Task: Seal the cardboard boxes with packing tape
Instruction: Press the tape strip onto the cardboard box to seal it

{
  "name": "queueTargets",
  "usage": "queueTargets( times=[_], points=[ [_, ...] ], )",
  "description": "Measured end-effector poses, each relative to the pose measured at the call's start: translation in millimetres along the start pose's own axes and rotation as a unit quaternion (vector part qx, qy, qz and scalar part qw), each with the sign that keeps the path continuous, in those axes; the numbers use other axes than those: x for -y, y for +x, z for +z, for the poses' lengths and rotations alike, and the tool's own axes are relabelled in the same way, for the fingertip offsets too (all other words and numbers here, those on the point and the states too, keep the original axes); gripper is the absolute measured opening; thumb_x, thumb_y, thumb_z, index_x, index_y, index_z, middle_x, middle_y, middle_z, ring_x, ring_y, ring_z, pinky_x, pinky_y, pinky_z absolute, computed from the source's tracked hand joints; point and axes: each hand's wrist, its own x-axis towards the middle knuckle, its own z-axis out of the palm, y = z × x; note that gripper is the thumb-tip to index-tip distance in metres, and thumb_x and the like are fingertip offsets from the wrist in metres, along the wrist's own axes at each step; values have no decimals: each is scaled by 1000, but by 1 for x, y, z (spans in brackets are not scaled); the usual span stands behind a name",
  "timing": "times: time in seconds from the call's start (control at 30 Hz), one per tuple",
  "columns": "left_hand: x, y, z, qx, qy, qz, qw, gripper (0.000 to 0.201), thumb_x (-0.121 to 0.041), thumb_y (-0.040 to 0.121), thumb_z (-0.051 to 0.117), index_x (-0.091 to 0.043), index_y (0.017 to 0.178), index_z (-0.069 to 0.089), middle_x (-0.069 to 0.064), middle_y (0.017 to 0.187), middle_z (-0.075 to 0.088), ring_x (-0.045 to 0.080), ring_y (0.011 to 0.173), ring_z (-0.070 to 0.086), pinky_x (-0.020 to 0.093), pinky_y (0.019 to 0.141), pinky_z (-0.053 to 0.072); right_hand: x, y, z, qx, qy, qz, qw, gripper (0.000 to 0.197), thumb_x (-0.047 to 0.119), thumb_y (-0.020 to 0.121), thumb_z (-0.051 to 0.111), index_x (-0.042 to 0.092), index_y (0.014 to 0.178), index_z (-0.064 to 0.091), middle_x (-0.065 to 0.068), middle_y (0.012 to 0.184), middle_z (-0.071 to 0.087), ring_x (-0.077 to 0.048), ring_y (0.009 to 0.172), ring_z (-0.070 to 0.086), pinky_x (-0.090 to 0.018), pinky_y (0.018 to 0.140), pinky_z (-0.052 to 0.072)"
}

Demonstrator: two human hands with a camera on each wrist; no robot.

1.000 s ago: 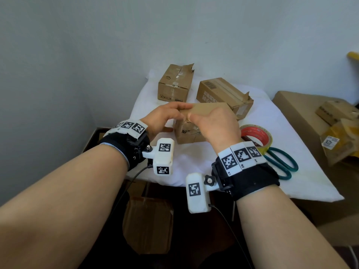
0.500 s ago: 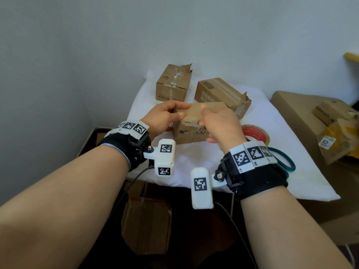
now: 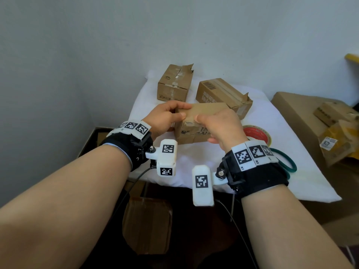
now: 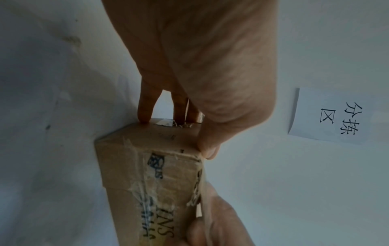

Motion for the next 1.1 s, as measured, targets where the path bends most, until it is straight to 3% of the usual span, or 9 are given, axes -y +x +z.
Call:
queueTargets(
  times=[0.23,0.33,0.4,0.47,0.6,0.67,0.77,0.93,1.1],
  points=[
    [0,-1,-2,13,8,6,1000,35,-6,100,52,-21,130,63,13,130,61,16,101,63,30,84,58,0,-1,-17,-39,-53,-29,997,24,26,81,59,14,68,77,1,73,73,-21,70,68,-51,73,63],
    [0,-3,-2,24,-3,14,1000,39,-8,103,47,-27,136,58,6,129,60,17,109,62,31,88,56,-2,2,-21,-43,-90,-84,992,19,23,83,61,8,80,71,-12,86,71,-32,82,69,-53,77,61],
    [-2,-3,-3,29,-12,10,999,48,-3,101,41,-31,136,57,0,132,57,19,119,58,36,92,55,-5,5,-20,-12,-96,-111,989,9,13,84,65,20,88,65,-4,94,64,-28,92,64,-41,76,58],
    [-4,-2,-6,42,-10,-2,999,63,-2,83,46,-37,134,56,-2,136,55,20,125,54,40,96,50,-10,7,-18,48,-107,-141,983,40,1,80,67,35,99,57,4,111,51,-23,107,55,-33,70,53],
    [0,-5,-6,81,50,23,995,92,-3,61,68,-38,142,45,6,141,48,20,128,48,38,103,49,-13,6,-15,82,-200,-188,958,69,6,78,79,45,126,47,0,138,41,-27,135,33,-47,110,39],
    [6,-4,-1,81,84,38,992,95,-3,68,80,-35,147,39,2,144,45,13,134,42,25,105,42,-12,6,-14,72,-212,-204,953,67,12,80,81,42,130,47,0,136,44,-25,134,32,-47,113,35],
    [13,0,2,49,82,50,994,88,-13,70,83,-31,146,43,-1,143,48,13,132,46,32,109,43,-13,7,-12,51,-200,-228,952,59,16,81,81,39,126,52,7,122,51,-21,125,39,-44,110,38],
    [5,3,-2,22,23,29,999,62,-13,87,75,-30,141,51,2,130,60,16,115,60,27,90,50,-9,9,-15,13,-122,-260,958,44,17,83,78,39,115,56,17,101,59,-16,109,56,-48,101,46],
    [1,0,-2,46,-21,-28,998,56,-38,74,74,-27,127,61,7,110,71,29,104,66,56,109,40,-1,7,-19,-3,-101,-264,959,39,18,86,77,31,119,59,16,95,65,-7,99,62,-39,97,50]
  ],
)
